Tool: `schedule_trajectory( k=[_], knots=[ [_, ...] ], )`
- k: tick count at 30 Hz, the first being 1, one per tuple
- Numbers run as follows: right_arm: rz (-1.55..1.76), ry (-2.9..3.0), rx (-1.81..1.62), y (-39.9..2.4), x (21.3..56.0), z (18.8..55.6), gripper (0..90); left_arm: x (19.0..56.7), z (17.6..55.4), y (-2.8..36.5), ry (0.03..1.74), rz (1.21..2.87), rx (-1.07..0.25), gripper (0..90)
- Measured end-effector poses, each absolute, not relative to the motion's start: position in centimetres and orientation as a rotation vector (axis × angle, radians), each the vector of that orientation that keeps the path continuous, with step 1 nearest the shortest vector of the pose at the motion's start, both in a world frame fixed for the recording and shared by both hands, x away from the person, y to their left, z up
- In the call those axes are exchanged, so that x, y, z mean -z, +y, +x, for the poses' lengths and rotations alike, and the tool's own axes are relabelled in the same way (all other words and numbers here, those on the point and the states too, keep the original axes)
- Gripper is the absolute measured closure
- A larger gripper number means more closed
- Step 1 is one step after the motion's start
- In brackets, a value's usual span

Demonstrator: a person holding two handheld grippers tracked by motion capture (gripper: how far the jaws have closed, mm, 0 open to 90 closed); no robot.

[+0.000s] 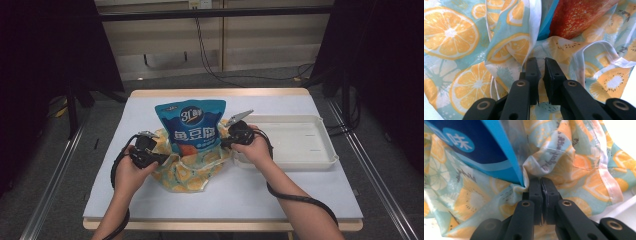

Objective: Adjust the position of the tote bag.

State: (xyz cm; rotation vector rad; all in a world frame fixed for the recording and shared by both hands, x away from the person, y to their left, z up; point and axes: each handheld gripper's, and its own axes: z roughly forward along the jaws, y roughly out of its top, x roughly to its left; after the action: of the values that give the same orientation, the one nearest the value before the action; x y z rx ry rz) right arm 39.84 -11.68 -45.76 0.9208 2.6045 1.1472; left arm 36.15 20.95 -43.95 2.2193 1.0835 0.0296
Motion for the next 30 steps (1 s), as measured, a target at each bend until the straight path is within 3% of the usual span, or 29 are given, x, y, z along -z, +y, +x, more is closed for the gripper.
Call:
schedule_trajectory(
  k=[7,14,21,24,30],
  knots=[
    [0.925,2.618,-1.133,-11.6,45.8,39.9,84.1,43.8,36.1,21.4,1.081,2.225,-0.030,78.1],
    [0.955,2.602,-1.139,-12.4,44.8,40.0,74.0,43.9,35.9,21.7,1.091,2.211,-0.007,73.7],
    [0.915,2.591,-1.144,-13.2,43.0,39.7,52.2,43.1,35.7,21.9,1.091,2.196,-0.043,63.9],
    [0.914,2.591,-1.143,-13.6,42.2,39.7,36.5,42.8,35.6,22.1,1.091,2.180,-0.041,59.6],
    [0.920,2.588,-1.168,-14.4,40.6,39.8,23.8,42.0,35.3,22.1,1.078,2.194,-0.078,43.6]
  ],
)
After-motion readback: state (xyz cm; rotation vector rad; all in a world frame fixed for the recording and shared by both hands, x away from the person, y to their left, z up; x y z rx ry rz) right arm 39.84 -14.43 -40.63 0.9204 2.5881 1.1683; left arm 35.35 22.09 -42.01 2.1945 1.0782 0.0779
